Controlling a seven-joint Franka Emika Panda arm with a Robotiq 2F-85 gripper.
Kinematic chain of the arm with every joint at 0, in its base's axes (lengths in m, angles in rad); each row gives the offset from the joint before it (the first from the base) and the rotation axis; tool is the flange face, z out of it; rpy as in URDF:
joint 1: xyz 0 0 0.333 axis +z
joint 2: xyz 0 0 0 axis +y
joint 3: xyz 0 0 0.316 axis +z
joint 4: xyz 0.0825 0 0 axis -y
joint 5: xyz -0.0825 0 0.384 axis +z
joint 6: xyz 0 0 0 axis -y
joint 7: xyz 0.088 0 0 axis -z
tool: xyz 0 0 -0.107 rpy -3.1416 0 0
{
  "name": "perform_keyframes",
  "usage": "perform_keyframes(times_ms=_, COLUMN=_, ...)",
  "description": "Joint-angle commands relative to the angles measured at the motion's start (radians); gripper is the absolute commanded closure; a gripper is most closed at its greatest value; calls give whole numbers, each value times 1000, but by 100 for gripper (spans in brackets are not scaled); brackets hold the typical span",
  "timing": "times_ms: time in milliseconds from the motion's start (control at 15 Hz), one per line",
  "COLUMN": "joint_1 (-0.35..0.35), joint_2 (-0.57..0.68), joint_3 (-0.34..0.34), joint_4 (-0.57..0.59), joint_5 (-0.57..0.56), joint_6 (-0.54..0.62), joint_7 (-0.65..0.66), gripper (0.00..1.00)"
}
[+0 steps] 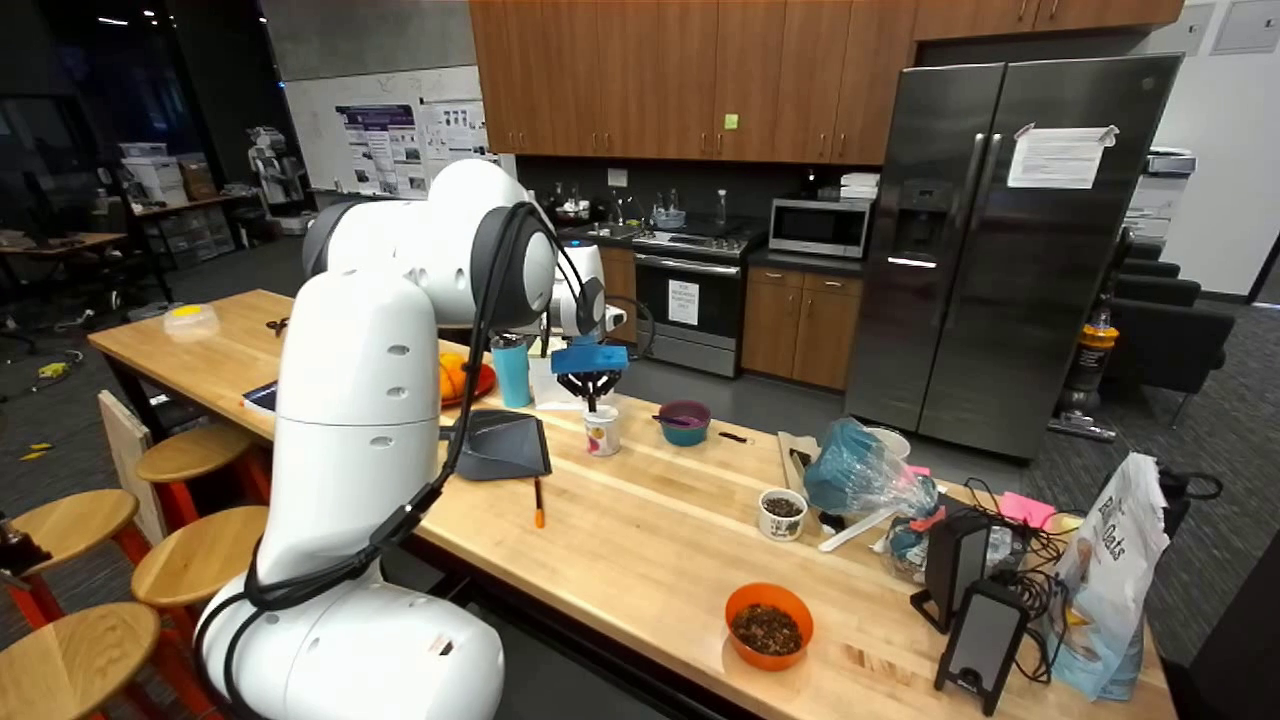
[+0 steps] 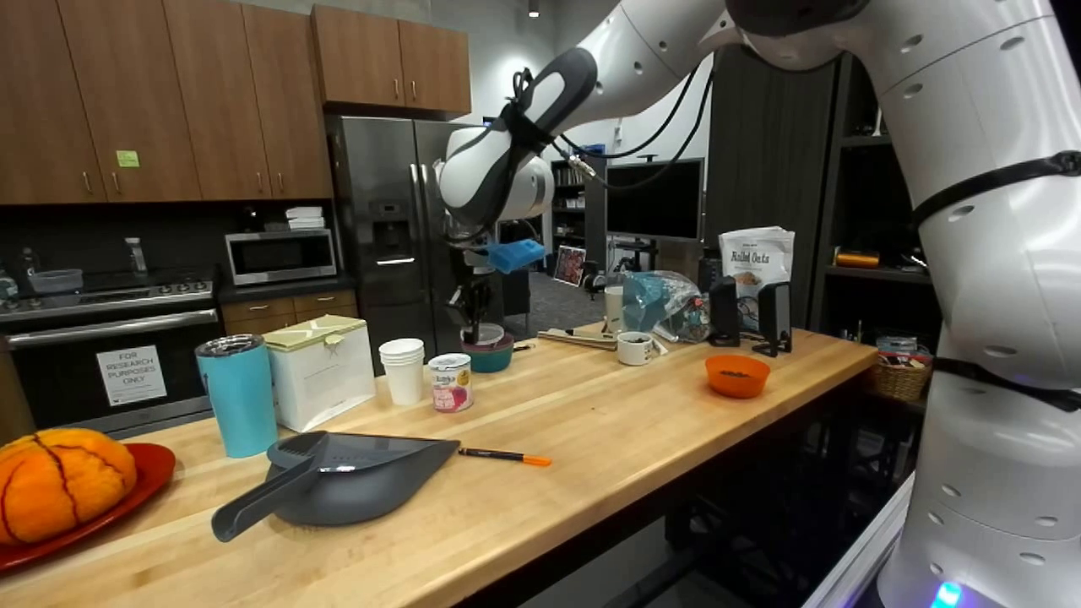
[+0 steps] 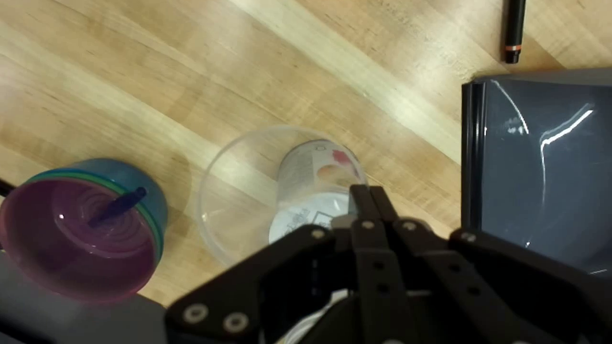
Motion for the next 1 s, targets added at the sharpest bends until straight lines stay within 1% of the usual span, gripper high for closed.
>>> perform_keyframes(times_ms=0, joint_1=5, joint_2=53, joint_3=2, joint_4=77, joint_5=-20, joint_6=-29, joint_7=-22, gripper=100)
perform_keyframes(times_ms=533, joint_1=15, joint_2=156, joint_3=17, joint_4=186, joint_5=-25, joint_6=-22, joint_7=-82, gripper=100)
perform_keyframes(times_ms=933, joint_1=29, joint_2=216, joint_3=29, joint_4=258, joint_5=-25, joint_6=-27, joint_7=-104, gripper=100)
